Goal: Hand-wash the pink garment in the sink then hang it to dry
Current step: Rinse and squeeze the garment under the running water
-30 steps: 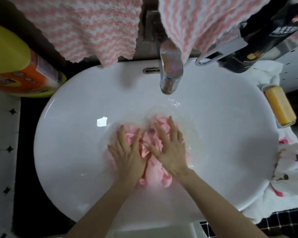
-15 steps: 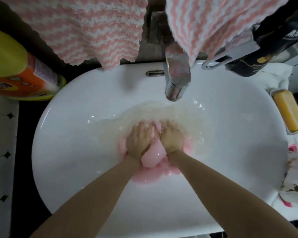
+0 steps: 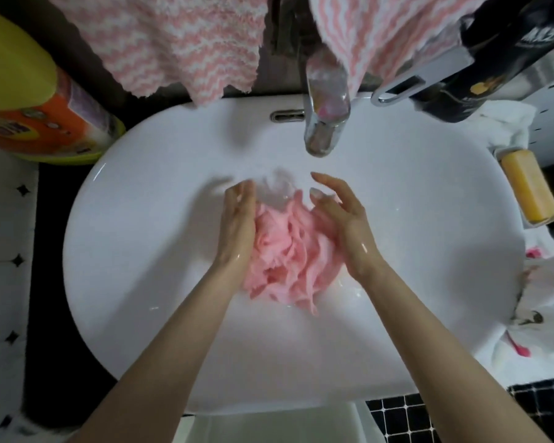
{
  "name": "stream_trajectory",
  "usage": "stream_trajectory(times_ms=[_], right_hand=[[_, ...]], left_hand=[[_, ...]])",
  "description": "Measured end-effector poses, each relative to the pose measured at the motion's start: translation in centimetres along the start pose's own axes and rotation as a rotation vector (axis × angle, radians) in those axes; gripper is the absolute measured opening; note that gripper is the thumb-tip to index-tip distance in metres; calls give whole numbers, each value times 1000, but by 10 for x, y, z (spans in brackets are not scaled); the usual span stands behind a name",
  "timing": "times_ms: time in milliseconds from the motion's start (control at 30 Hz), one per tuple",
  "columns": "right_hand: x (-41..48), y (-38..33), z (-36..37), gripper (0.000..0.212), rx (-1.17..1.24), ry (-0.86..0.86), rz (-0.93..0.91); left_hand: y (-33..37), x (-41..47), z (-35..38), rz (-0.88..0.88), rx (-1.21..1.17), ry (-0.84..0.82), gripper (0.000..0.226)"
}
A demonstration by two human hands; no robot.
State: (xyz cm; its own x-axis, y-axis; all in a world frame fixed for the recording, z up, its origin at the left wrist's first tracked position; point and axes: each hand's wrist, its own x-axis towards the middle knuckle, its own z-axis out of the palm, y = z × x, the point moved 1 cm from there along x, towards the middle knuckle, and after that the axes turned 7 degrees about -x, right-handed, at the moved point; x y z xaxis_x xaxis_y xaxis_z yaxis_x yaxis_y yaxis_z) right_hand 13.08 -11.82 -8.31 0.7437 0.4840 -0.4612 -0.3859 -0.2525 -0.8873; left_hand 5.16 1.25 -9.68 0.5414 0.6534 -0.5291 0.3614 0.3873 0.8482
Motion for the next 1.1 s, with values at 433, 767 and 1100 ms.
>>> stream_trajectory(times_ms=[433, 767, 1100], right_hand=[[-9, 103, 17, 49, -1314, 275, -328], [61, 87, 32, 45, -1142, 528, -271], [18, 7, -10, 27, -95, 251, 131]], left_hand=[[-104, -21, -6, 680, 1176, -44, 48], [-73, 51, 17, 649, 1093, 3, 31], [-11, 28, -18, -52, -87, 44, 42]])
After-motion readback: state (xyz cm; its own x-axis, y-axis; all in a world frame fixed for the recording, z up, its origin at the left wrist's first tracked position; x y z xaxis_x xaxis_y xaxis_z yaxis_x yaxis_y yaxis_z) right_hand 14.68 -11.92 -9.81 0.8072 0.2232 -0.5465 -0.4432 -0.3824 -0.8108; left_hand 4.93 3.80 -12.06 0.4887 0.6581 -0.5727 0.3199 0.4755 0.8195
